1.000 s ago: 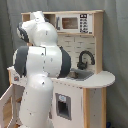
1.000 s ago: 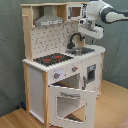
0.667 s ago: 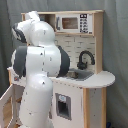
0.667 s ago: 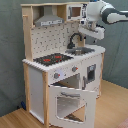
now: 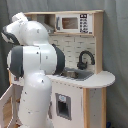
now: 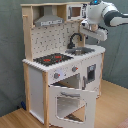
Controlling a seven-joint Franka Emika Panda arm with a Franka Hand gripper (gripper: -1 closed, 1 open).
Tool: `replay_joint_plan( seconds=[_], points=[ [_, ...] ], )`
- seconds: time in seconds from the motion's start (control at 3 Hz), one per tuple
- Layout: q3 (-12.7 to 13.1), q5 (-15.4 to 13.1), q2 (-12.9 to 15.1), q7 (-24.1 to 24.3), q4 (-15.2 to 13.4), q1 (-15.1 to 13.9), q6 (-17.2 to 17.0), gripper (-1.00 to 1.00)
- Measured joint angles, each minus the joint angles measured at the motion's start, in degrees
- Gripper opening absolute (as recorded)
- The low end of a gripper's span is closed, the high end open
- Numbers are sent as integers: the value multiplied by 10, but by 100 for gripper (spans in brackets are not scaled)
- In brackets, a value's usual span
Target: Play with the kitchen
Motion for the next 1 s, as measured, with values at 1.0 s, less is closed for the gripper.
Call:
replay_joint_plan(
  seconds=[1.0],
  points=[
    [31, -132, -27, -3, 0, 60, -88, 100]
  ],
)
